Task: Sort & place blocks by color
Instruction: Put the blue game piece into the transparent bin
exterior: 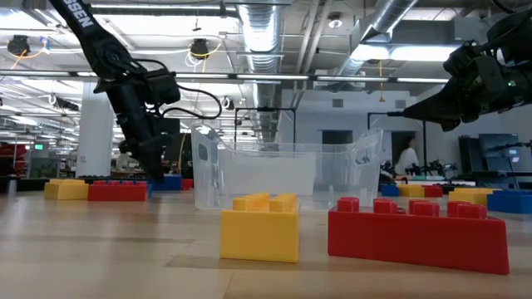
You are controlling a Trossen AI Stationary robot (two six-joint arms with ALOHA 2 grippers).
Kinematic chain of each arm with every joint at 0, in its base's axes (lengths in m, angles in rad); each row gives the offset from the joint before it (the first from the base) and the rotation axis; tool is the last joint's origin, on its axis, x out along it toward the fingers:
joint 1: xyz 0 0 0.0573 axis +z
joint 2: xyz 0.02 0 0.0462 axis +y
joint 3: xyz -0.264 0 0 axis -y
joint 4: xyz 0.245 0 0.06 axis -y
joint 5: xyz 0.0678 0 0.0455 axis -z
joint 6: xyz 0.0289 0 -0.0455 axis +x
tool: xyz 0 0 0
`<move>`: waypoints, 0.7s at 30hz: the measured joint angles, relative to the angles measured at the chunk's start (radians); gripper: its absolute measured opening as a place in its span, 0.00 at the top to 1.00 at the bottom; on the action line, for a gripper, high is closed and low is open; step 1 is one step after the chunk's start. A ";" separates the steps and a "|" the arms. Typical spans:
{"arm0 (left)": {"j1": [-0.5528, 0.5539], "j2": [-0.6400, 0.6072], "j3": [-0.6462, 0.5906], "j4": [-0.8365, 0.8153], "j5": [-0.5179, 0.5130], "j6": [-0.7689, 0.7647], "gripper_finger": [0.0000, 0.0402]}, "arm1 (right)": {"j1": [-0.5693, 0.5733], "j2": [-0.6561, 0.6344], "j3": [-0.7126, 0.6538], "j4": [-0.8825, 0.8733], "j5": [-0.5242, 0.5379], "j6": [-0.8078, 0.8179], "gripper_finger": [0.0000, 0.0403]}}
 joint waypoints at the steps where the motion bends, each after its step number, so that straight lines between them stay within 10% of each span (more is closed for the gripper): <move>1: -0.005 -0.009 -0.002 -0.008 0.011 0.000 0.88 | 0.000 0.000 0.000 0.000 0.000 0.000 0.88; 21: -0.395 -0.570 -0.172 0.253 0.053 -0.187 0.88 | 0.000 0.000 0.000 0.000 0.000 0.000 0.88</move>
